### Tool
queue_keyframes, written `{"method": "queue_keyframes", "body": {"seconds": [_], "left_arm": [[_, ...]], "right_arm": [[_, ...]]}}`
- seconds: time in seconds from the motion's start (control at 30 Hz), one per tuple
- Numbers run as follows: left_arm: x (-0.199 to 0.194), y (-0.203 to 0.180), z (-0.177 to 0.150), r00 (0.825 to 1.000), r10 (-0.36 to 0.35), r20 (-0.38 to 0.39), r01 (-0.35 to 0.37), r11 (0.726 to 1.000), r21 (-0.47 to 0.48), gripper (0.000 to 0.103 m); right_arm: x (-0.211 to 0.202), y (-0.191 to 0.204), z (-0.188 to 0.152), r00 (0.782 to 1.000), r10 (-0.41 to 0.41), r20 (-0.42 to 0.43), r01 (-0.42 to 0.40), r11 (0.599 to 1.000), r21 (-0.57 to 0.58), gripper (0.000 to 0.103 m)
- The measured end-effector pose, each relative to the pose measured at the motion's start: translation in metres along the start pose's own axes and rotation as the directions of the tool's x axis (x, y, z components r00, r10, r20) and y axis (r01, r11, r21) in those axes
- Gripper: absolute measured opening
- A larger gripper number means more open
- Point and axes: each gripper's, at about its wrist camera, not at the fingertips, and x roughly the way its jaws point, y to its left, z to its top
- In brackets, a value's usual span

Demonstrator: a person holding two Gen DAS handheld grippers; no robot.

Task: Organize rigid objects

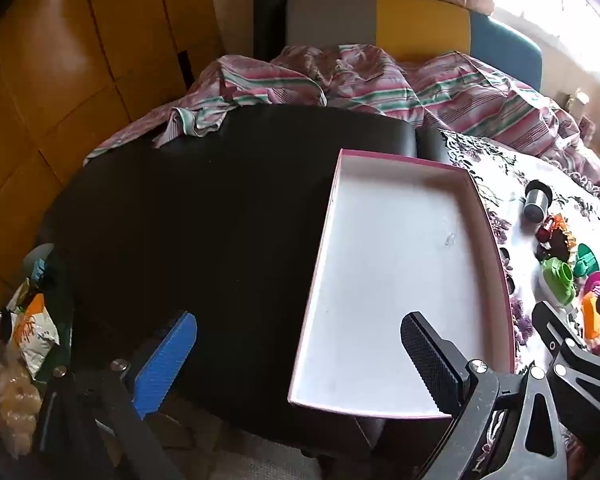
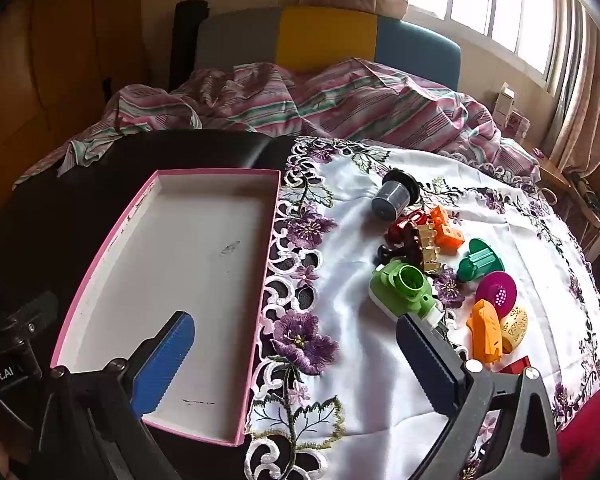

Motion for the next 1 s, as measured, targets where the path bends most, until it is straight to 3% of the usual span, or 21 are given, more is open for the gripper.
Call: {"method": "queue_keyframes", "body": {"seconds": [0.17, 0.27, 1.0], "left_arm": [[-0.003, -0.015, -0.003, 0.998, 0.053, 0.025, -0.054, 0.998, 0.020, 0.103], [-0.001, 0.003, -0.001, 1.000, -0.003, 0.020, 0.004, 1.000, -0.018, 0.103], [-0.005, -0.016, -0.005, 1.000, -0.012, 0.021, 0.011, 0.999, 0.036, 0.103]], "right_arm": [[0.007, -0.003, -0.001, 0.999, 0.036, -0.023, -0.035, 0.999, 0.026, 0.103], [0.004, -0.004, -0.004, 0.999, 0.033, -0.002, -0.032, 0.999, 0.028, 0.103], [0.007, -0.019, -0.003, 1.000, 0.015, 0.000, -0.015, 0.998, 0.055, 0.103]]}}
